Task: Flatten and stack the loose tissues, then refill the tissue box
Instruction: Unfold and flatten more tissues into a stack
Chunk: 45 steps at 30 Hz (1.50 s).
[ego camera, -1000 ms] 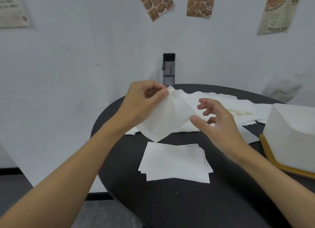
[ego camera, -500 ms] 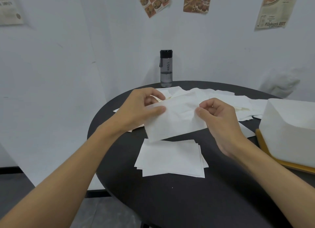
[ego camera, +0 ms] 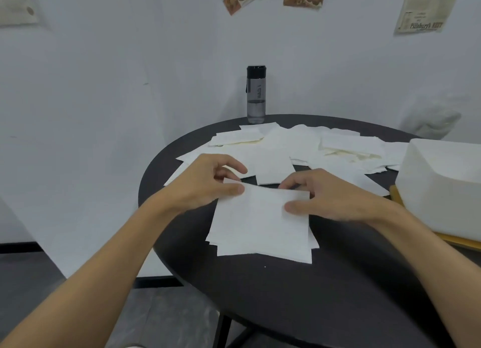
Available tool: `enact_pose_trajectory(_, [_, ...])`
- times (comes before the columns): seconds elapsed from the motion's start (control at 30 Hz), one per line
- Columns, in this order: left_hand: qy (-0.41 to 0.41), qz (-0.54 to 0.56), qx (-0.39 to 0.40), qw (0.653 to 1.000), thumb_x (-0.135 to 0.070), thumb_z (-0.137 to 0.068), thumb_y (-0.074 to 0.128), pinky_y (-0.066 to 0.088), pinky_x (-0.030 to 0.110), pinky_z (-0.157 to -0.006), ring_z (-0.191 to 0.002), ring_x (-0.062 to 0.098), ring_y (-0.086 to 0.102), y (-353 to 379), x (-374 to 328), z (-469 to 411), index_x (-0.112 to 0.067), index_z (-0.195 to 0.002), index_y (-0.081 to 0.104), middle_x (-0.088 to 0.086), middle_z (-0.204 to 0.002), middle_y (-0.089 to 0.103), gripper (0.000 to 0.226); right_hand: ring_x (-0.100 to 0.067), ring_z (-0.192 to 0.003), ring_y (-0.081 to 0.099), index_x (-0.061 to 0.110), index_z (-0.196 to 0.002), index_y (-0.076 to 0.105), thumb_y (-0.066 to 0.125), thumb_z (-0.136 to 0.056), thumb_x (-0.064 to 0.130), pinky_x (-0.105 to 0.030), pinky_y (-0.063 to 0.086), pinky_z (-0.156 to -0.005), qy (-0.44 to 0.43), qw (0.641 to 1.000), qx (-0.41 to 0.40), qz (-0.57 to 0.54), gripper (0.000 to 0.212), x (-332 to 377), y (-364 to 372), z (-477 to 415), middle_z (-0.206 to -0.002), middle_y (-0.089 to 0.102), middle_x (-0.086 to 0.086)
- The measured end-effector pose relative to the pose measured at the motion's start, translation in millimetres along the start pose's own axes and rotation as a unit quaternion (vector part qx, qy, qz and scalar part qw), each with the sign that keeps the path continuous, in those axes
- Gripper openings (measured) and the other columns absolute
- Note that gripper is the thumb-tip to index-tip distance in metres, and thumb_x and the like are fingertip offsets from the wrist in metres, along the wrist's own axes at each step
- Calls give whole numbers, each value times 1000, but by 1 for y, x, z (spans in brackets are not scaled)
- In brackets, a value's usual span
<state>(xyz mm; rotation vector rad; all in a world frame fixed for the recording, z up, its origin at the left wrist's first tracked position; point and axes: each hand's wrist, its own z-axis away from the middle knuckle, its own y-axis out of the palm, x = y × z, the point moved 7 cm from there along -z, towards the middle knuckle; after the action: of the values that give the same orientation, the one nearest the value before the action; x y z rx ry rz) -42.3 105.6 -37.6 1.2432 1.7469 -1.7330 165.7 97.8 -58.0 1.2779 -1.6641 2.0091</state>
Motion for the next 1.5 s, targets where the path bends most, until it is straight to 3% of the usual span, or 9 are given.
enact_pose_trajectory(0.17, [16,-53,-40,998,-22,-87,77,47,18,-73,-83,0,59,3,17,16,-31,-106,69,-13,-102,70,23,-2,-97,55,46,-116,57,77,-82,44,-19,44,-85,5,994,43,98,39,-5,4,4,-106,59,14])
enact_pose_trajectory(0.27, [17,-102,-29,994,-34,-86,76,41,13,-87,-106,-3,54,9,29,28,-39,-103,69,-23,-113,62,20,8,-114,40,56,-115,55,77,-79,53,-21,35,-100,-16,991,78,109,42,-4,10,7,-117,47,21])
enact_pose_trajectory(0.43, [39,-158,-27,986,-40,-87,72,42,23,-97,-108,0,52,14,38,35,-37,-101,73,-23,-112,59,15,16,-127,24,61,-116,52,72,-83,55,-33,23,-116,-24,981,138,134,40,-7,25,10,-125,40,34])
enact_pose_trajectory(0.6, [16,-277,-95,956,-46,-96,58,37,34,-107,-123,11,44,-9,50,30,-36,-112,70,-14,-129,53,22,16,-127,25,61,-116,53,72,-85,49,-37,19,-118,-34,983,128,124,38,-9,26,7,-122,38,39])
enact_pose_trajectory(0.7, [-20,-322,-134,937,-42,-99,54,29,37,-111,-131,18,41,-25,60,22,-28,-128,62,-6,-138,50,33,14,-125,32,57,-113,58,71,-83,52,-30,24,-114,-34,986,122,108,33,-7,27,3,-121,44,37])
enact_pose_trajectory(0.8, [-45,-305,-133,942,-42,-102,48,28,42,-118,-141,22,38,-30,68,6,-24,-139,53,-1,-150,46,41,7,-112,51,42,-104,65,67,-89,42,-23,42,-102,-48,995,-12,85,15,4,12,-21,-117,58,22])
enact_pose_trajectory(0.93, [-56,-316,-89,943,-45,-106,31,18,45,-121,-150,20,25,-23,74,-18,-34,-152,37,0,-161,33,47,-7,-125,46,30,-116,62,57,-97,39,-34,35,-111,-63,980,-101,162,21,14,-5,-78,-129,54,13])
enact_pose_trajectory(1.17, [-79,-362,-65,927,-51,-102,32,22,44,-116,-143,19,33,-22,89,-35,-46,-143,43,-8,-158,34,44,-18,-147,26,24,-141,51,45,-104,38,-41,21,-120,-8,960,-66,271,40,0,-4,-180,-160,30,2])
enact_pose_trajectory(1.5, [-64,-377,-88,920,-49,-102,30,16,41,-114,-142,16,26,-22,90,-34,-43,-144,38,-10,-157,29,44,-20,-123,53,15,-129,61,72,-89,35,-34,42,-104,-46,970,-68,228,46,11,14,-287,-135,58,-1])
